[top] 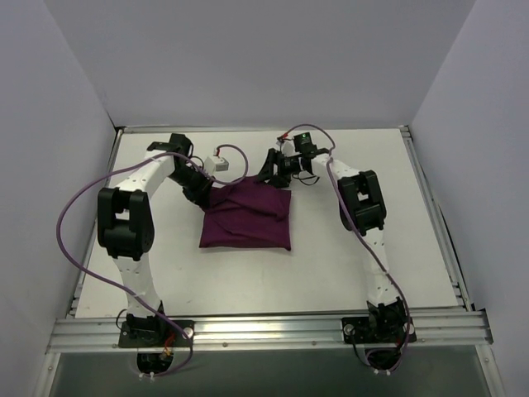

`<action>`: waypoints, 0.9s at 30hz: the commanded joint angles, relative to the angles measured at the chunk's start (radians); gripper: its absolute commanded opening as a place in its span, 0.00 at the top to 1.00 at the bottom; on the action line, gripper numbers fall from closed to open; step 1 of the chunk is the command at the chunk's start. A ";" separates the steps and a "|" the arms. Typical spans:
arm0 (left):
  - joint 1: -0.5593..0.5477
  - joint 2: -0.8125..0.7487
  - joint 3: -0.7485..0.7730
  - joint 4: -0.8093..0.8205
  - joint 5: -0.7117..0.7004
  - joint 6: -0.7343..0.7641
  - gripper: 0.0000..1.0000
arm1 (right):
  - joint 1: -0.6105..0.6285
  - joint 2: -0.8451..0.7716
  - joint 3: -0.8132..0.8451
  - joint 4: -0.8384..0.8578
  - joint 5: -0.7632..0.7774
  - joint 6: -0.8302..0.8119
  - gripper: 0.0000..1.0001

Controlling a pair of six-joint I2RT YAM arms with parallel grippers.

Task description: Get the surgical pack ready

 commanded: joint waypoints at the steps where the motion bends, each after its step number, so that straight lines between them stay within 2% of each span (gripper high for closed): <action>1: 0.015 -0.007 0.040 0.030 -0.023 0.013 0.98 | 0.049 -0.007 0.030 0.025 -0.080 0.021 0.44; 4: 0.015 -0.006 0.038 0.031 -0.021 0.010 0.98 | 0.062 0.004 0.039 0.122 -0.112 0.086 0.54; 5: 0.016 -0.006 0.038 0.031 -0.021 0.005 0.98 | 0.063 0.010 0.045 0.131 -0.114 0.090 0.69; 7: 0.015 -0.007 0.037 0.030 -0.021 0.003 0.98 | 0.062 0.007 0.059 0.154 -0.115 0.095 0.90; 8: 0.016 -0.009 0.037 0.028 -0.023 0.000 0.98 | 0.060 -0.007 0.058 0.168 -0.115 0.098 0.93; 10: 0.015 -0.010 0.037 0.022 -0.026 -0.006 0.97 | 0.054 -0.030 0.058 0.200 -0.104 0.094 0.96; 16: 0.016 -0.020 0.049 0.005 -0.015 -0.036 0.93 | 0.053 -0.140 0.058 0.176 0.029 -0.078 1.00; 20: 0.019 -0.035 0.073 -0.008 0.002 -0.078 0.78 | 0.080 -0.221 0.043 0.164 0.032 -0.164 1.00; 21: 0.022 -0.038 0.080 -0.011 0.008 -0.087 0.70 | 0.088 -0.239 0.021 0.147 0.029 -0.184 1.00; 23: 0.038 -0.049 0.095 -0.025 0.028 -0.110 0.62 | 0.108 -0.290 -0.011 0.133 0.026 -0.236 1.00; 24: 0.042 -0.052 0.113 -0.033 0.036 -0.116 0.56 | 0.115 -0.311 -0.054 0.119 0.026 -0.250 1.00; 27: 0.079 -0.064 0.158 -0.080 0.088 -0.127 0.47 | 0.149 -0.381 -0.109 0.041 0.035 -0.322 1.00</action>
